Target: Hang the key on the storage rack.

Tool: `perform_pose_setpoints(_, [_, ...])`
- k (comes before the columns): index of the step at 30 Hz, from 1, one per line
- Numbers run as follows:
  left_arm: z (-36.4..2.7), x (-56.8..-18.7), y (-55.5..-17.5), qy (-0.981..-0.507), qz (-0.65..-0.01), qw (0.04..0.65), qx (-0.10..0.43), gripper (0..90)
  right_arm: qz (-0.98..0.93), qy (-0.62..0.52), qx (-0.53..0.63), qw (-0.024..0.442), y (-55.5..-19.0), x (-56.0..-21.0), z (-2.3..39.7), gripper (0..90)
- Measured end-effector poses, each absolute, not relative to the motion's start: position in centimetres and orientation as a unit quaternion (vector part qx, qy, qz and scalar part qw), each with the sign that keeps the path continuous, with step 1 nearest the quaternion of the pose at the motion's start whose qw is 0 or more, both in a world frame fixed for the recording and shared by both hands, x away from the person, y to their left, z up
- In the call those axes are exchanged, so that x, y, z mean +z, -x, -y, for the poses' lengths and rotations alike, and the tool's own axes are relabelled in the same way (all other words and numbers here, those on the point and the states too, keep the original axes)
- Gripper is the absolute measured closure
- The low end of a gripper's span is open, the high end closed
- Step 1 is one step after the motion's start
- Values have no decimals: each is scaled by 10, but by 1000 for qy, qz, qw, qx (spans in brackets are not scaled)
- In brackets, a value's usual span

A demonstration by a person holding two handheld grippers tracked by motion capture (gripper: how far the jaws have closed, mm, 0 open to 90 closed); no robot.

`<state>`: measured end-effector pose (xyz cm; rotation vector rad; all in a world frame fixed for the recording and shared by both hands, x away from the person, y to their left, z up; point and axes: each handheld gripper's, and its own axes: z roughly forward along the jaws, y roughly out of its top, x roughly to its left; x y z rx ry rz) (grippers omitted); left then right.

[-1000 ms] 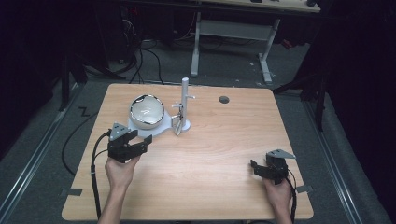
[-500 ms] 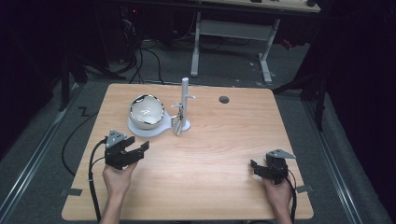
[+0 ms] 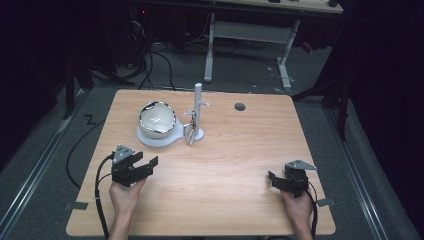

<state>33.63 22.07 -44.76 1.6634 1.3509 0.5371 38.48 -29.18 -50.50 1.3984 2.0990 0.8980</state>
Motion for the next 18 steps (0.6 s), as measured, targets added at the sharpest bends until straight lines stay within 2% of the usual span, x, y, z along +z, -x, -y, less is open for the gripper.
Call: perform_pose_setpoints(18, [-218, -464, -336, -679, -556, 429, 216, 365, -763, -508, 326, 230, -385, -505, 292, 279])
